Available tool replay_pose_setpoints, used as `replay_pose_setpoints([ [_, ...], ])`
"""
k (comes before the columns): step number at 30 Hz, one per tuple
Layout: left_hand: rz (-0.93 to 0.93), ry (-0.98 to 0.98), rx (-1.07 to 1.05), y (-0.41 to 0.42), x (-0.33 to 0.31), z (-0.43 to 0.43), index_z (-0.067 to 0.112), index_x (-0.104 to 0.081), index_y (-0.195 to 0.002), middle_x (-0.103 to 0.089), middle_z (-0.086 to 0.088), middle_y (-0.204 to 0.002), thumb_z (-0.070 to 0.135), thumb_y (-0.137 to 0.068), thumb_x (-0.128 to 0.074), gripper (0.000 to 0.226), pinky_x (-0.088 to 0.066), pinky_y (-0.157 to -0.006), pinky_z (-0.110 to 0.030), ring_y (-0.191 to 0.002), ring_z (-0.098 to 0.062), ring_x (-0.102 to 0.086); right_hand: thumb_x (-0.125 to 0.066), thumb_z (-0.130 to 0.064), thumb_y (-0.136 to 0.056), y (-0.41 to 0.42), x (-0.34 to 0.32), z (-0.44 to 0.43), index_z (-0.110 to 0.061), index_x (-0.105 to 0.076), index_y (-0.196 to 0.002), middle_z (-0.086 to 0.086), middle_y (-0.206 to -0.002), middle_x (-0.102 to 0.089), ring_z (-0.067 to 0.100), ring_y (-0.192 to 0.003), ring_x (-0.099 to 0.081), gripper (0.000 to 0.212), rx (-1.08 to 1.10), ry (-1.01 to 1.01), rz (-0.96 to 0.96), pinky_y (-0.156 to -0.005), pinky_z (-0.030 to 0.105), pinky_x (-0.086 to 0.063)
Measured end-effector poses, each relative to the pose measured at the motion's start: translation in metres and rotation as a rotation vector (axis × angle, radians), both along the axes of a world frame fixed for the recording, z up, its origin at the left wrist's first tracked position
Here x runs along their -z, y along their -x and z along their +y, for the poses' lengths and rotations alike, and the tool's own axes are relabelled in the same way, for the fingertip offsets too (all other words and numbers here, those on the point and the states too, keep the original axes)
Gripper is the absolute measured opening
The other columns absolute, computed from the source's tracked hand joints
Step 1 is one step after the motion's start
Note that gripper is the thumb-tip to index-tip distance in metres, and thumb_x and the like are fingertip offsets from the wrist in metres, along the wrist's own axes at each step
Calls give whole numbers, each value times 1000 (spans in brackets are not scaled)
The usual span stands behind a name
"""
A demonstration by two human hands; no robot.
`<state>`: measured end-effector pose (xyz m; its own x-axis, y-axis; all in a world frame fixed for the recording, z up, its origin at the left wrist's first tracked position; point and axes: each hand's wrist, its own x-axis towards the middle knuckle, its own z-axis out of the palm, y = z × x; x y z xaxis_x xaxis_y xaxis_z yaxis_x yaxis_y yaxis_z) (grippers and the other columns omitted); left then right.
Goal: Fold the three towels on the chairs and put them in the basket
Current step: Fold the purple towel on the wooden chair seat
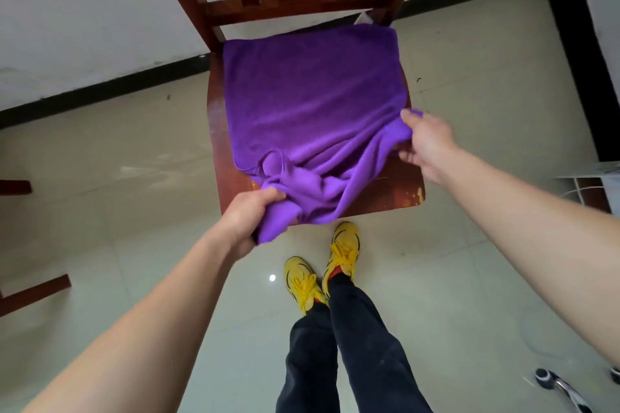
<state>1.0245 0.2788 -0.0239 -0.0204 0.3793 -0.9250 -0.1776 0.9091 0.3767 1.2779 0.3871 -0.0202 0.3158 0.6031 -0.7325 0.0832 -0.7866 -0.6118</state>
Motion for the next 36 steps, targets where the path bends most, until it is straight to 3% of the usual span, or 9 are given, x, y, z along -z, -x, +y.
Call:
replay_pose_setpoints([
  [3, -20, 15, -151, 7, 3, 33, 10, -64, -95, -70, -15, -83, 18, -89, -60, 10, -53, -57, -30, -66, -26, -65, -41, -18, -100, 3, -9, 37, -30, -54, -106, -6, -101, -69, 12, -87, -68, 19, -5, -24, 194, -64, 27, -46],
  [6, 396, -12, 108, 22, 19, 43, 12, -65, -84, -67, -12, -88, 24, -81, -71, 13, -50, -73, -33, -79, -26, -63, -45, -15, -95, 2, -9, 40, -29, -52, -120, -4, -103, -66, 13, -95, -65, 30, -37, -4, 83, -70, 29, -48],
  [11, 757, -264, 472, 24, 19, 46, 17, -58, -109, -61, -3, -96, 41, -68, -81, 52, -49, -85, -34, -86, -24, -58, -67, -41, -85, -3, 14, -5, -26, -62, -94, 1, -102, -71, 11, -90, -67, 19, -179, 234, -39, -69, 28, -50],
  [17, 293, -55, 358, -6, 22, 33, 13, -55, -65, -57, -7, -64, 10, -73, -80, 26, -43, -50, -24, -54, -19, -52, -74, -32, -79, 38, 30, -31, -20, -53, -65, 0, -74, -58, 13, -71, -55, 28, -182, 103, 82, -69, 32, -45],
  [22, 238, 21, 511, 2, 17, -14, 14, -55, -59, -52, -2, -52, 4, -75, -73, 25, -35, -50, -23, -50, -15, -43, -61, -22, -69, 12, 10, -75, -17, -34, -48, -9, -43, -27, 6, -49, -24, 35, -129, -239, -200, -49, 28, -23],
  [26, 240, 121, 622, -6, 18, -42, 14, -54, -63, -52, -1, -54, 5, -73, -73, 24, -35, -46, -19, -50, -15, -46, -57, -23, -64, -8, 3, -131, -19, -29, -44, -7, -38, -32, 8, -43, -30, 35, -240, -173, -245, -47, 30, -27],
  [31, 528, 129, 755, -2, 35, -54, 13, -57, -84, -59, -6, -80, 20, -73, -78, 24, -42, -69, -28, -79, -24, -56, -67, -14, -71, -37, 48, -173, -16, -50, -54, 4, -55, -58, 31, -67, -68, 25, -479, 381, -232, -61, 35, -48],
  [33, 629, 56, 520, 5, 43, -41, 10, -55, -85, -63, -10, -82, 33, -72, -79, 36, -44, -69, -33, -79, -28, -61, -71, -20, -71, -42, 56, -162, -15, -63, -80, 1, -77, -65, 26, -80, -65, 13, -524, 379, -304, -74, 36, -51],
  [36, 627, 9, 226, 13, 56, -14, 15, -51, -76, -64, -12, -76, 51, -62, -80, 49, -53, -68, -41, -71, -30, -65, -75, -48, -71, -39, 57, -127, -17, -60, -102, -1, -93, -64, 24, -88, -60, 46, -407, 189, -434, -80, 37, -49],
])
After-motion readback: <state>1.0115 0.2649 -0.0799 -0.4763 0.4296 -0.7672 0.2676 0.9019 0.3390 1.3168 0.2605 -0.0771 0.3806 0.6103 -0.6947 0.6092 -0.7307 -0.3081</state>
